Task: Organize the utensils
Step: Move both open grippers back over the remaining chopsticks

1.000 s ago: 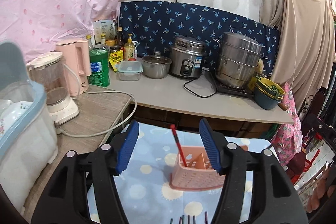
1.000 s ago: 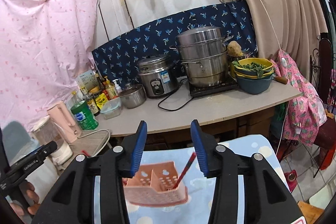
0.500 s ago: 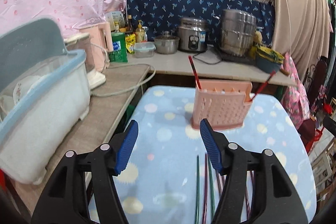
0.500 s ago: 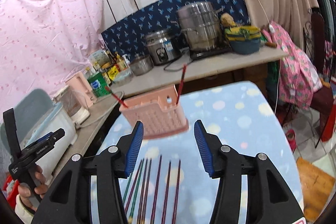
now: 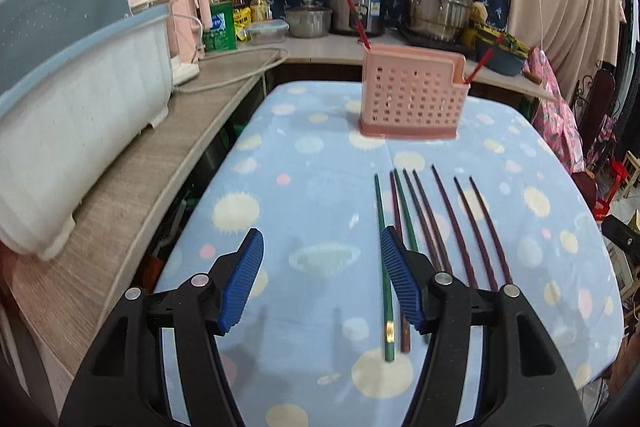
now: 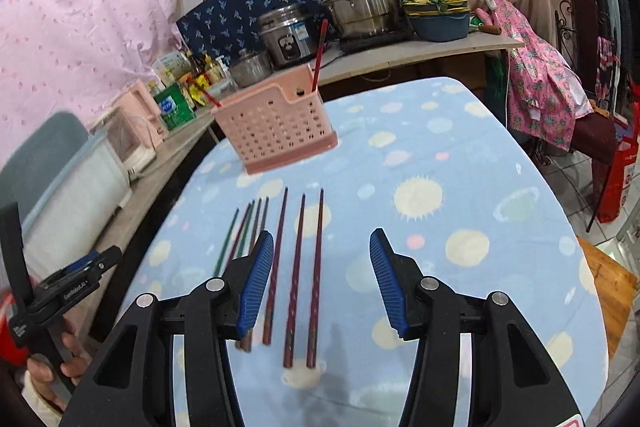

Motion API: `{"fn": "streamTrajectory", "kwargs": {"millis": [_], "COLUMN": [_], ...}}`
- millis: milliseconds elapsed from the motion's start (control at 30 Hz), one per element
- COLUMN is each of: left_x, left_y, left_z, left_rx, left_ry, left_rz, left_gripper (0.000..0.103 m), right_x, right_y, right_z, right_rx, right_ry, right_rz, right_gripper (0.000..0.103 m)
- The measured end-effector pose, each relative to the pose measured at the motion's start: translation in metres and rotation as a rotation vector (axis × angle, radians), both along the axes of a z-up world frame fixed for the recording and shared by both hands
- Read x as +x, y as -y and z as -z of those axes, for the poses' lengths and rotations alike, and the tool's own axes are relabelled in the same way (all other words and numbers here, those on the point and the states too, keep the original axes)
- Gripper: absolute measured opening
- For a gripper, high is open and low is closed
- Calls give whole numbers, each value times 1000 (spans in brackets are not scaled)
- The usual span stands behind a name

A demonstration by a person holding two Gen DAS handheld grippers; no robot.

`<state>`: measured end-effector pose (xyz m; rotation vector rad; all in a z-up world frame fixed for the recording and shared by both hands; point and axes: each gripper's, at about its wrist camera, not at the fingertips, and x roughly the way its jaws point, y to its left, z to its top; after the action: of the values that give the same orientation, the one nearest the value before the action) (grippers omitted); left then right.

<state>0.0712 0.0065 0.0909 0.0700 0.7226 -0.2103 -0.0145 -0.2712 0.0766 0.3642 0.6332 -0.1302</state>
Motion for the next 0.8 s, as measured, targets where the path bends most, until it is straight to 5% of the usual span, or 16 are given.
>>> {"fn": "streamTrajectory", "kwargs": {"millis": [233,600,800], "left_x": [-15,-21,-24], "left_y": [5,10,16], "left_z": [32,69,76], "left_rx": [7,-17,4], "left_ry": [-52,-157,-161], "left_rz": [10,30,48], "left_gripper": [58,58,58], "right_x": [-7,0,6], "right_y": [-32,-42,-45], "right_z": [35,78,84], "right_rx": [-88,-91,-87], "right_ry": [-77,-162,-175], "right_rz": [-33,-21,-30], "right_gripper": [49,48,40]}}
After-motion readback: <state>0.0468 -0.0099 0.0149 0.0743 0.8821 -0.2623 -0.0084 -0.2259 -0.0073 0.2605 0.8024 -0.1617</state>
